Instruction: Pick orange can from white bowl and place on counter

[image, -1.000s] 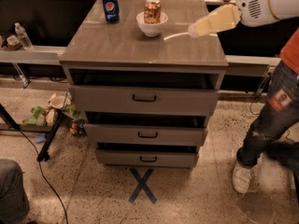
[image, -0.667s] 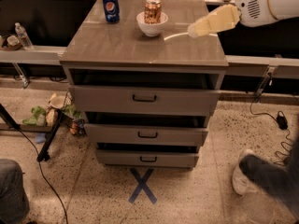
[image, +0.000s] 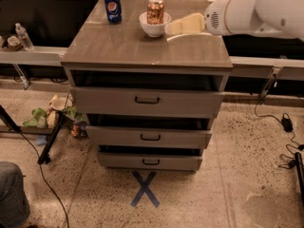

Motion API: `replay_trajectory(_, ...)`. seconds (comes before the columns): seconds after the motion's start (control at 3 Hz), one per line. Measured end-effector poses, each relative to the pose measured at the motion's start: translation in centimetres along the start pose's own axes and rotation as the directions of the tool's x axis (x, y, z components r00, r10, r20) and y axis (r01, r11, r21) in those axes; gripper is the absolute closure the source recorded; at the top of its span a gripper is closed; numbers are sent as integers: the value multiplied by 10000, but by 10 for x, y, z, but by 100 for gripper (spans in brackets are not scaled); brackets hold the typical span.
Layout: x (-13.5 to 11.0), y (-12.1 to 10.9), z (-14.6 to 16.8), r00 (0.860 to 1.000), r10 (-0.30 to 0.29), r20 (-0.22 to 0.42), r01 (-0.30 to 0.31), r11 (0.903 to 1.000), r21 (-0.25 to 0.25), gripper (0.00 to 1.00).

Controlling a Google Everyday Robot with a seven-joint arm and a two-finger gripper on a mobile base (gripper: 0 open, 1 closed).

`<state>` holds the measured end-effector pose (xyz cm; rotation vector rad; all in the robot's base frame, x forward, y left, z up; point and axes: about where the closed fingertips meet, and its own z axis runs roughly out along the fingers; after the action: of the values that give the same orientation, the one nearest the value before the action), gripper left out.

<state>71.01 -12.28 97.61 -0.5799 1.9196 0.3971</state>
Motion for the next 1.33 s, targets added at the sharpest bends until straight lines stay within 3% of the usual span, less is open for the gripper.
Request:
replay_trajectory(0.33,-14,-13,57,9943,577,895,-597,9980,194,0)
replay_trajectory(0.67,-32,-12,112,9811,897,1717,-935,9955,144,0)
replay_trajectory(1.33,-34,-12,122,9808,939,1709,-998,9947,266,0)
